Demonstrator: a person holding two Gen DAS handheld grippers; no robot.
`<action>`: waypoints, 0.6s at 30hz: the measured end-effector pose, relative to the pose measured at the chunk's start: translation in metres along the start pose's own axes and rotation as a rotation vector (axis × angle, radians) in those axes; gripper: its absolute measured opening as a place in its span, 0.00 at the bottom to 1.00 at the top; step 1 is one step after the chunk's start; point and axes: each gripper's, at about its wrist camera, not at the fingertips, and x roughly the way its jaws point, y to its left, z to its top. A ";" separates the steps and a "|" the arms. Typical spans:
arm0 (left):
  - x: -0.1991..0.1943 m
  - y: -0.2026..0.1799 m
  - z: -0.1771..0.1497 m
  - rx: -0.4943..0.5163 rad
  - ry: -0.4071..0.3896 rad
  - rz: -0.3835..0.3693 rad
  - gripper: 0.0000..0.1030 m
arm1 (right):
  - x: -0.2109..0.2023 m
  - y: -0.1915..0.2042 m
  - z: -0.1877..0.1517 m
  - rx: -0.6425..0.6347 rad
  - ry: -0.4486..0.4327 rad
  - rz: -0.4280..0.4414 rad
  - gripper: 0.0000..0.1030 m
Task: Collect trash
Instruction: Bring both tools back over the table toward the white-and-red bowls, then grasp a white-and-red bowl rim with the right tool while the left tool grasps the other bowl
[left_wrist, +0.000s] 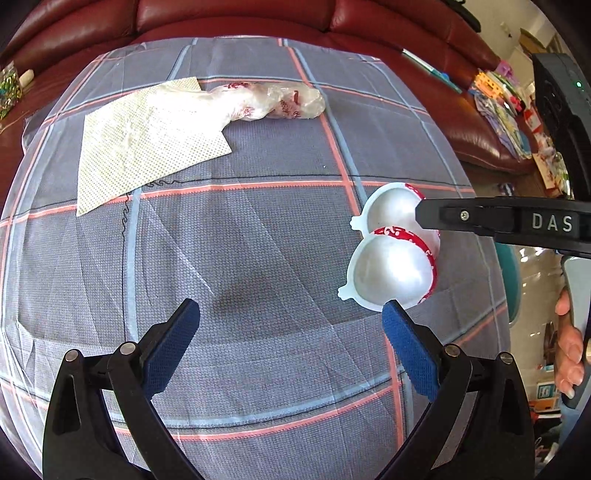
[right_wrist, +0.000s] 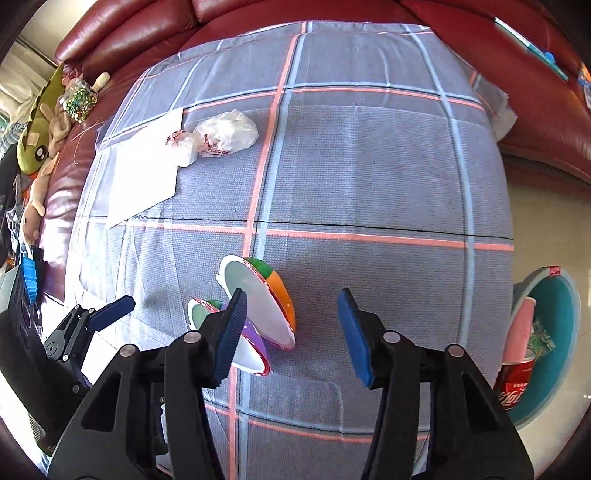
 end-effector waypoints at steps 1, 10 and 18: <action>0.001 0.000 0.000 0.004 0.001 0.000 0.96 | 0.003 0.002 0.001 -0.003 0.005 0.007 0.33; 0.007 -0.010 0.005 0.024 -0.008 -0.016 0.96 | 0.010 -0.007 -0.003 0.003 -0.006 -0.024 0.04; 0.018 -0.033 0.011 0.118 -0.003 -0.006 0.84 | -0.011 -0.050 -0.023 0.082 -0.032 -0.034 0.04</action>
